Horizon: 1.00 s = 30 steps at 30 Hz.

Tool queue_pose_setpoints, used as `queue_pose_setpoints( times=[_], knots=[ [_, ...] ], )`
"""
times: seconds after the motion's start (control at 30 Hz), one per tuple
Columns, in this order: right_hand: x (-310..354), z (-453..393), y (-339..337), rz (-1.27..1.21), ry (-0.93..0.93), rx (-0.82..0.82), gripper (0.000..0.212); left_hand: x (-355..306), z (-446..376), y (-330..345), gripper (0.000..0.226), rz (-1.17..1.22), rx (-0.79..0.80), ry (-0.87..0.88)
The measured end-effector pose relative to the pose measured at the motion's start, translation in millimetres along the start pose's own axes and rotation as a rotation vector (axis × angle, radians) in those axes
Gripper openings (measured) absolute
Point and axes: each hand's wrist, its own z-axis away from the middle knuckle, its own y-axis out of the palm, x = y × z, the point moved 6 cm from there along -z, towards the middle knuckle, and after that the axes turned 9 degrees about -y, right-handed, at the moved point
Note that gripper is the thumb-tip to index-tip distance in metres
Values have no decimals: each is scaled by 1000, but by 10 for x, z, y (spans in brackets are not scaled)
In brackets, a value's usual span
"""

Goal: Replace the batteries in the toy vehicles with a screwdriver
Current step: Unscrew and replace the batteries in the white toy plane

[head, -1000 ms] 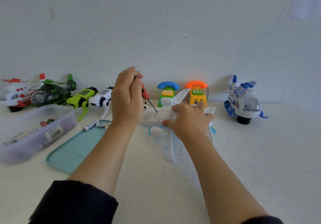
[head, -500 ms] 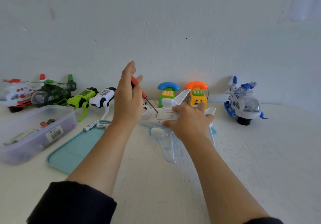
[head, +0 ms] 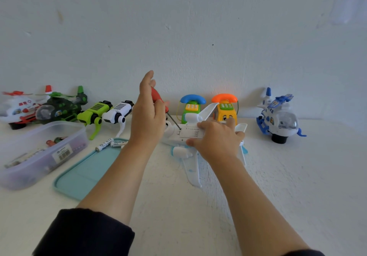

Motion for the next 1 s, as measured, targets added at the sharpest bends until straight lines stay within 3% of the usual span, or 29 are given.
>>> queue_pose_setpoints(
  times=[0.13,0.23,0.4,0.5,0.63,0.8,0.9,1.0],
  knots=[
    [2,0,0,1,-1,-14,53,-7,30,-42,52,-75,-99,99],
    [-1,0,-1,0,-2,-13,53,-29,54,-78,29,-117,-164,129],
    [2,1,-4,-7,-3,-13,51,-32,30,-63,17,41,-131,51],
    [5,0,-7,-3,-4,-18,52,-37,25,-45,25,109,-95,43],
    [-3,3,-1,-6,-2,-18,51,-121,65,-40,32,-41,-130,187],
    [-4,-4,6,-8,-2,-19,52,-66,52,-67,26,4,-147,90],
    [-5,-5,6,-8,-3,-26,51,-30,40,-16,36,79,-84,26],
    [-6,-6,6,-5,-1,-22,51,-69,60,-28,33,2,-128,125]
  ],
)
